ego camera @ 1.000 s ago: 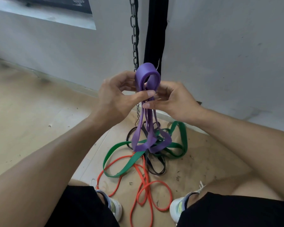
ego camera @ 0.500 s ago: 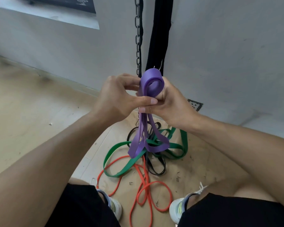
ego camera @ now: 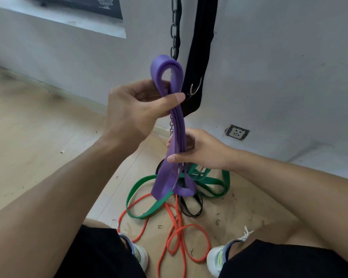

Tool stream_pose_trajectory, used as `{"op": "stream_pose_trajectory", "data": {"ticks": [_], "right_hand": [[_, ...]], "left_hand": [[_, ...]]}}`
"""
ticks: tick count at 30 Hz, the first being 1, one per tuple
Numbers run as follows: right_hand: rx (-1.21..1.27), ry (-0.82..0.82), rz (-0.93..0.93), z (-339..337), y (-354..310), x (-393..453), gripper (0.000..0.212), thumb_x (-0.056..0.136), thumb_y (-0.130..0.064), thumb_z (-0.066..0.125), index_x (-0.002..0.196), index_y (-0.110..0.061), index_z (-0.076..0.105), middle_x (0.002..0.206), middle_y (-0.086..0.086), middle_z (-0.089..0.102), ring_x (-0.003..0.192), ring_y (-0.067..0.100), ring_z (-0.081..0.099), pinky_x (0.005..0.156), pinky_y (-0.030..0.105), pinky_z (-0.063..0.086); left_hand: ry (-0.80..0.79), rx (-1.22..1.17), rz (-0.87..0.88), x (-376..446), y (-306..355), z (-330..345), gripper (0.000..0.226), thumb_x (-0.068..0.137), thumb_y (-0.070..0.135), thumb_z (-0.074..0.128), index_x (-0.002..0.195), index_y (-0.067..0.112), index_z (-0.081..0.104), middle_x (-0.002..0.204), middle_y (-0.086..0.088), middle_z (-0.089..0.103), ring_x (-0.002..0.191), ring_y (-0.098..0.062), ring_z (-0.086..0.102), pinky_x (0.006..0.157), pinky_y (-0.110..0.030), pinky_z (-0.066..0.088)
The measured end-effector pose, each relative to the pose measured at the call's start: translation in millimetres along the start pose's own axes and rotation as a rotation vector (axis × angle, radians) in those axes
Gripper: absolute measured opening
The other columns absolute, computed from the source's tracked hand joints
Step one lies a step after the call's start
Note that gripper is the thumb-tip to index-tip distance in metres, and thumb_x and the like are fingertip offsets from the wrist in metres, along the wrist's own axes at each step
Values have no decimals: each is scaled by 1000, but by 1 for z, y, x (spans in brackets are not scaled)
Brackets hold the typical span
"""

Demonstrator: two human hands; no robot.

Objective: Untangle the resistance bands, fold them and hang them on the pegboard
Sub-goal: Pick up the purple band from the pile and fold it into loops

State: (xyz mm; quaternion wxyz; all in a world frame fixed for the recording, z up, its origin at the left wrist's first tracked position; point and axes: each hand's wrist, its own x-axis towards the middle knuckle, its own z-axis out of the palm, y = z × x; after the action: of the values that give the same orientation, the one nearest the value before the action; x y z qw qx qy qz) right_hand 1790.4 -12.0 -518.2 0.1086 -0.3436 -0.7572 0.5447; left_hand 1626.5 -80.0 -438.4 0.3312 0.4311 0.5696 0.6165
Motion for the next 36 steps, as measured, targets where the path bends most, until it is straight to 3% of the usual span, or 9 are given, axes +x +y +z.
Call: {"op": "stream_pose_trajectory", "data": {"ticks": [3,8,12,19,22,26,29,33,36], "right_hand": [[30,22,-16,2,5,4,19,90,-4,77,105,-7,67,102,16,75,91,26,75,86,42,63],[81,-12,3,-2,-1,3,29,93,0,68,116,-14,58,115,3,77,105,17,74,82,31,62],[90,-9,23,-13,-5,3,32,90,-2,75,118,-8,59,109,16,76,103,37,73,90,43,62],[-206,-42,79,-27,-5,7,36,87,-9,77,120,-18,64,103,6,75,91,23,78,88,46,64],[-234,58,-9,-34,-12,4,50,91,-12,73,136,-29,61,108,-1,73,96,18,74,93,40,61],[-228,158,-61,-44,-19,-3,62,86,-10,76,138,-30,49,111,-12,77,92,9,74,93,35,59],[-226,158,-66,-44,-23,-7,51,82,-9,77,120,-27,50,103,-15,79,85,10,74,82,33,60],[-237,53,-79,-42,-23,-7,40,83,-7,81,110,-24,56,97,-7,81,85,10,76,77,30,60],[-175,4,-73,-42,-22,-10,39,82,-1,81,108,-22,60,97,-5,81,81,12,78,74,28,60]], "left_hand": [[65,-98,-47,4,4,-4,15,78,4,83,88,13,75,75,3,77,75,-16,76,73,-31,63],[131,-202,-106,14,5,-19,12,84,8,80,94,9,73,86,-3,73,86,-16,75,79,-36,63],[199,-269,-181,22,0,-32,15,85,9,79,97,7,72,95,-10,71,89,-18,75,80,-36,63],[295,-429,-320,31,-8,-37,33,85,9,79,113,4,63,86,-6,70,82,-17,74,75,-36,63],[353,-498,-409,41,-18,-49,54,81,9,81,129,4,56,110,-10,69,99,-19,74,82,-39,63],[464,-5,-375,39,-27,-45,97,67,17,83,152,19,37,149,-3,48,123,-12,54,98,-28,46],[60,206,-100,26,-29,-23,82,68,35,85,142,30,48,138,8,59,130,-5,53,110,-25,40],[-607,494,-130,9,-43,-4,124,48,58,93,153,37,30,137,15,60,130,-1,54,110,-27,40],[-720,692,-112,0,-46,6,111,60,44,95,150,42,30,122,12,69,101,-7,70,96,-36,56]]}}
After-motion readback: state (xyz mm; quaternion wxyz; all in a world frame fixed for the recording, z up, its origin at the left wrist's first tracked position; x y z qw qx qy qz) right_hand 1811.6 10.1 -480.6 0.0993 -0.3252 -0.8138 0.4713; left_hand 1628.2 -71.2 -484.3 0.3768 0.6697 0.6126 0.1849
